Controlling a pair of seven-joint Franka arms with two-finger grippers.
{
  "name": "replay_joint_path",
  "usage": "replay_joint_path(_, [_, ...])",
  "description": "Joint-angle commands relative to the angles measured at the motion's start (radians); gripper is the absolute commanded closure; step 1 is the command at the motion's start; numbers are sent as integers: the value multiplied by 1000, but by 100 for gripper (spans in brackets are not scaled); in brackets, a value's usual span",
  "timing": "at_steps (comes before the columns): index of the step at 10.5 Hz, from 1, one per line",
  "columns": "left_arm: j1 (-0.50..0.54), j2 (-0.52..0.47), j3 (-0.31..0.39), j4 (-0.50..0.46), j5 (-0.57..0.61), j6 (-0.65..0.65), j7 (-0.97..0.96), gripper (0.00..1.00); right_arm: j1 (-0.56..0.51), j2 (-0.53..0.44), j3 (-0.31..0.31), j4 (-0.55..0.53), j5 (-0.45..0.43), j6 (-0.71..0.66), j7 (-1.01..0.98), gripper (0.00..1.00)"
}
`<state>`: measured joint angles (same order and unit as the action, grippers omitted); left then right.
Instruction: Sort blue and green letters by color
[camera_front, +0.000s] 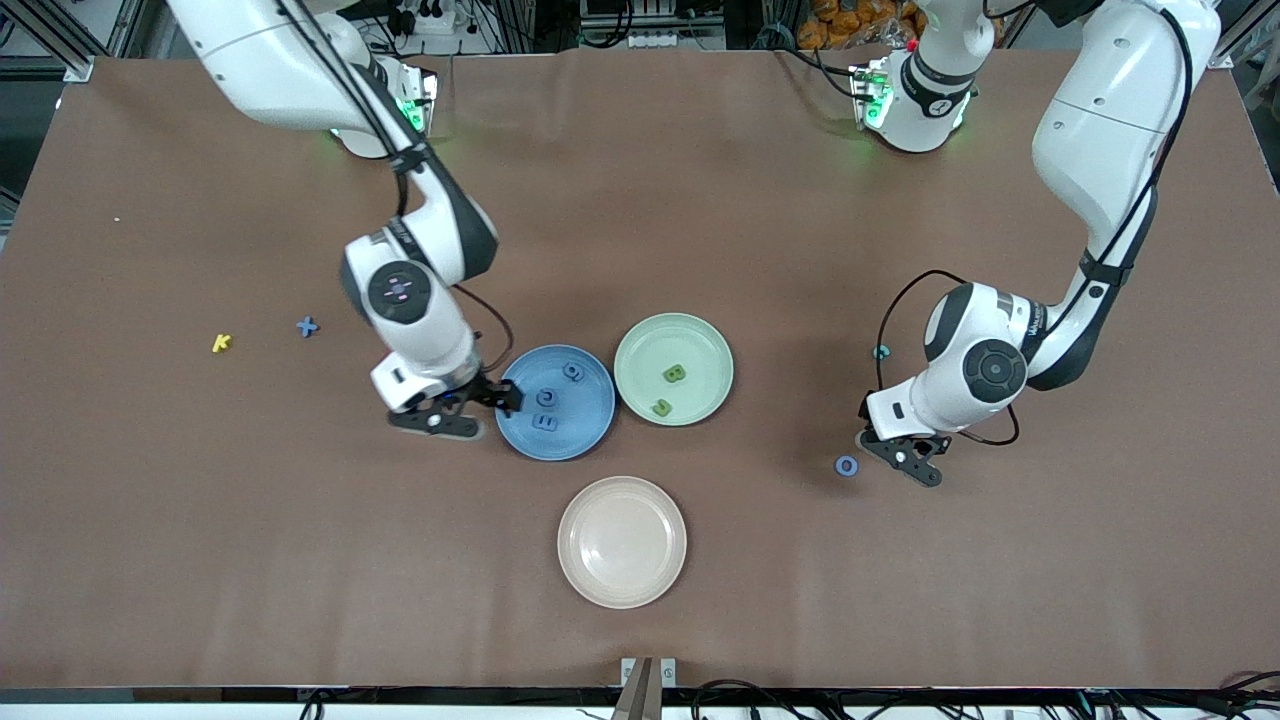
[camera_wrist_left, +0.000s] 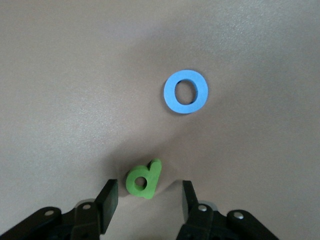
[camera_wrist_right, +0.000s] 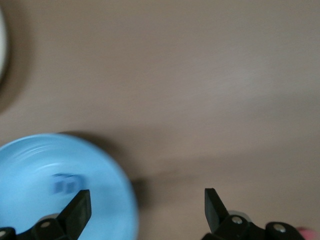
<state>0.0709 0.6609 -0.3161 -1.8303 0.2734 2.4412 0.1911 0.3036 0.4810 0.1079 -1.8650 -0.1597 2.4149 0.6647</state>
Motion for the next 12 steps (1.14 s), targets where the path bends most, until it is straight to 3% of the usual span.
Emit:
replay_joint_path(1, [3,19,-1,23,26,10,2,44,-189,-117,36,-146,0,-10,-285,0])
replay_joint_path(5, [-3,32,0,40,26,10,1,47,-368,-246,44,-369,-1,56,-653,0])
replay_joint_path(7, [-3,34,0,40,26,10,1,55,-437,-318,44,-506,-3,117,-794,0])
replay_joint_path(8, [-3,37,0,40,26,10,-4,61,-461,-352,44,-560,-4,136,-850,0])
replay_joint_path(10, [-3,33,0,40,26,10,-10,92,-503,-389,44,-637,-4,154,-971,0])
replay_joint_path(11, [-3,23,0,42,26,10,-13,100,-527,-398,44,-676,-4,188,-1035,0])
replay_joint_path(12, [-6,8,-7,43,14,7,-33,100,-555,-403,44,-706,-3,214,-1100,0])
